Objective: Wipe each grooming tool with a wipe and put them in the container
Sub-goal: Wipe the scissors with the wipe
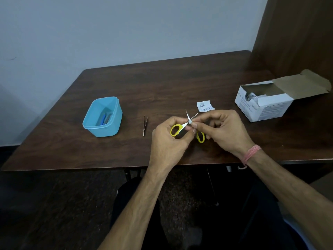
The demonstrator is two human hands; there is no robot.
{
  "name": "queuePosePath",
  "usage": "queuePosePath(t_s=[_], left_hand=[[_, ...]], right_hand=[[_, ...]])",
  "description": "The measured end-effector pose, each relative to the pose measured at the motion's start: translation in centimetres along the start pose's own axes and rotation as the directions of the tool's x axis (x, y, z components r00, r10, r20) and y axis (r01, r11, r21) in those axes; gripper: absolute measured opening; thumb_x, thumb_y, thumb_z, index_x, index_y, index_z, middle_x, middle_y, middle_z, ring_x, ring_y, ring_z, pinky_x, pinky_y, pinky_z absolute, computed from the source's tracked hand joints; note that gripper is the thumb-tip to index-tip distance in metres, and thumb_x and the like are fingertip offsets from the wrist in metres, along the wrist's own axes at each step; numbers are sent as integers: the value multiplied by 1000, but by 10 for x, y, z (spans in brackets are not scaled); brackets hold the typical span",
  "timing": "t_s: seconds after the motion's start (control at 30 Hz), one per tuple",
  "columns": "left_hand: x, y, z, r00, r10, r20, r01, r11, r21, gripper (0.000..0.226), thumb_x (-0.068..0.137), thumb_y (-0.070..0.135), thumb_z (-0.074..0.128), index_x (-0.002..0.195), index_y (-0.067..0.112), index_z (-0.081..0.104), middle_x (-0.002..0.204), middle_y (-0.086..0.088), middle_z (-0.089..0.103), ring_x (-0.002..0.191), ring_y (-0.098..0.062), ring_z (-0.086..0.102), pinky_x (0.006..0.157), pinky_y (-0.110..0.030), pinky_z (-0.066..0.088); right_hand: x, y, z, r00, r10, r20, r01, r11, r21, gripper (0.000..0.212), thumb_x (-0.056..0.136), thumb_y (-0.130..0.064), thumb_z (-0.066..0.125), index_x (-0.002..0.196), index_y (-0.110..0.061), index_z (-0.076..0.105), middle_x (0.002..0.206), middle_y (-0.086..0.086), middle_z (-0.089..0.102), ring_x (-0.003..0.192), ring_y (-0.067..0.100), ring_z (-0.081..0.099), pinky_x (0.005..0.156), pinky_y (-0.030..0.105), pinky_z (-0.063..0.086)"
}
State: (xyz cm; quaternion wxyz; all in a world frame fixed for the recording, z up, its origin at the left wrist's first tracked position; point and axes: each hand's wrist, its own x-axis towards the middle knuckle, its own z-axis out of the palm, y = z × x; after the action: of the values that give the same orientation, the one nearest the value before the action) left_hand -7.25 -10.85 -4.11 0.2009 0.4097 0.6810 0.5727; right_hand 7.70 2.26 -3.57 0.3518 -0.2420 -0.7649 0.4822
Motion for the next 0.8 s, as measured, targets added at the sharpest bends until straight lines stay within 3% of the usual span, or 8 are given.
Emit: queuePosePath(t_s=[0.1, 0.17, 0.33, 0.43, 0.53, 0.7, 0.8], left_hand=[[0, 2, 1, 1000, -23, 9, 22, 999, 35, 16, 92, 20, 91, 100, 30, 82, 90, 12, 84, 68, -1, 67, 67, -20, 53], [1, 1, 1, 1000, -11, -1, 11, 996, 86, 15, 91, 25, 92, 101, 32, 83, 91, 14, 83, 61, -1, 59, 61, -19, 49], [1, 1, 2, 998, -66, 18, 66, 998, 8, 16, 91, 38, 95, 102, 32, 84, 92, 10, 84, 84, -7, 81, 65, -40, 68], [2, 1, 2, 996, -84, 24, 85, 996, -27, 17, 91, 33, 95, 103, 29, 84, 92, 7, 83, 72, -15, 82, 53, -33, 60], [2, 2, 1, 997, -80, 10, 81, 997, -8, 14, 92, 22, 94, 101, 29, 86, 94, 8, 82, 59, -15, 77, 49, -22, 53], [3, 1, 3, 996, -82, -25, 81, 996, -30, 15, 90, 14, 92, 99, 25, 89, 86, 5, 83, 57, -12, 74, 51, -21, 52], [4, 1, 3, 997, -76, -30, 74, 995, -61, 16, 91, 13, 93, 104, 21, 90, 85, 5, 84, 57, -6, 72, 49, -15, 50]], right_hand=[[2, 3, 4, 998, 20, -64, -18, 999, 29, 7, 92, -22, 90, 99, -21, 87, 75, -6, 79, 52, 11, 61, 53, 18, 47], [4, 3, 4, 996, 32, -83, -27, 998, 54, 7, 92, -22, 90, 99, -22, 87, 76, -2, 80, 54, 14, 62, 54, 20, 49], [5, 7, 2, 999, 41, -28, -39, 996, 76, 9, 90, -21, 92, 97, -24, 87, 89, 2, 83, 57, 24, 62, 58, 30, 52], [5, 6, 3, 998, 46, -44, -42, 995, 88, 8, 91, -22, 91, 98, -24, 87, 89, 3, 83, 58, 34, 63, 58, 31, 51], [6, 7, 1, 992, 64, -113, -54, 995, 86, 11, 91, -22, 91, 100, -25, 86, 90, -1, 83, 58, 28, 60, 52, 22, 48], [4, 6, 4, 998, 46, -41, -43, 997, 70, 9, 91, -19, 90, 98, -25, 88, 87, -1, 83, 56, 26, 58, 54, 27, 49], [6, 6, 2, 990, 50, -131, -43, 997, 59, 6, 93, -19, 89, 95, -25, 87, 78, -4, 79, 56, 27, 54, 52, 26, 46]])
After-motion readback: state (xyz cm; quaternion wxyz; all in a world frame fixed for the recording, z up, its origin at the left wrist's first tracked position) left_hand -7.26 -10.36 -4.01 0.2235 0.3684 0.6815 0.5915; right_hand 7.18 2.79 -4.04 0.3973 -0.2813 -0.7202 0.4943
